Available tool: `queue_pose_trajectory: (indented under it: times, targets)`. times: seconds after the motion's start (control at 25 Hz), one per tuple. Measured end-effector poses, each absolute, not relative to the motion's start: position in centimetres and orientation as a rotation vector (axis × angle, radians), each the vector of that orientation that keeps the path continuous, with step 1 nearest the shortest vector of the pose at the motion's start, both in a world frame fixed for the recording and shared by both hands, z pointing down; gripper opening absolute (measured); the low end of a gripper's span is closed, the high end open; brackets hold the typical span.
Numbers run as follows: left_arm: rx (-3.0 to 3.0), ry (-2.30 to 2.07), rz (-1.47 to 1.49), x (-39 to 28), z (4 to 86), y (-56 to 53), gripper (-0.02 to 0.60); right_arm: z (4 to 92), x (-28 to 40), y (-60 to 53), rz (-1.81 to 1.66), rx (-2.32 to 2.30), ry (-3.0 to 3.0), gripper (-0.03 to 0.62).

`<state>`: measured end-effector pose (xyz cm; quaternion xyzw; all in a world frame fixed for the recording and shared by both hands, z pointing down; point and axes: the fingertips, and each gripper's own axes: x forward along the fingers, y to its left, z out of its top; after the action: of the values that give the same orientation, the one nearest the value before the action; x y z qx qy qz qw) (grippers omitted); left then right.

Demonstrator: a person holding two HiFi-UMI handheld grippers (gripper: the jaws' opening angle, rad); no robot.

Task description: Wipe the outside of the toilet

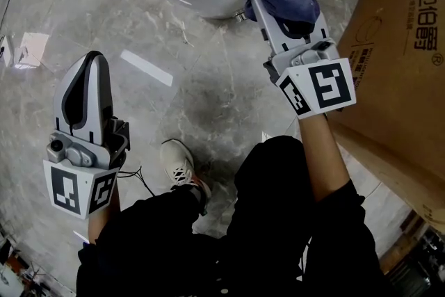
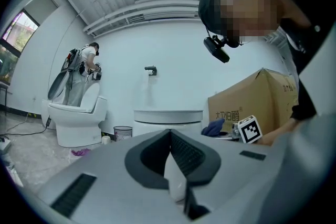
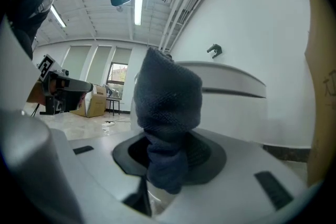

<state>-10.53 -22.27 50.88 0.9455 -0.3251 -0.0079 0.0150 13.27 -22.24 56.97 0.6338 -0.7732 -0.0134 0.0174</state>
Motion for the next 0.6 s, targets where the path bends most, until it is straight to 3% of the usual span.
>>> queue_pose_trajectory:
  times: [0.6]
  targets:
    - [2.916, -1.014, -0.044, -11.4, 51.3, -22.3, 0.011, 62.0, 14.1, -22.6, -0.019, 1.951, -2.363, 0.121]
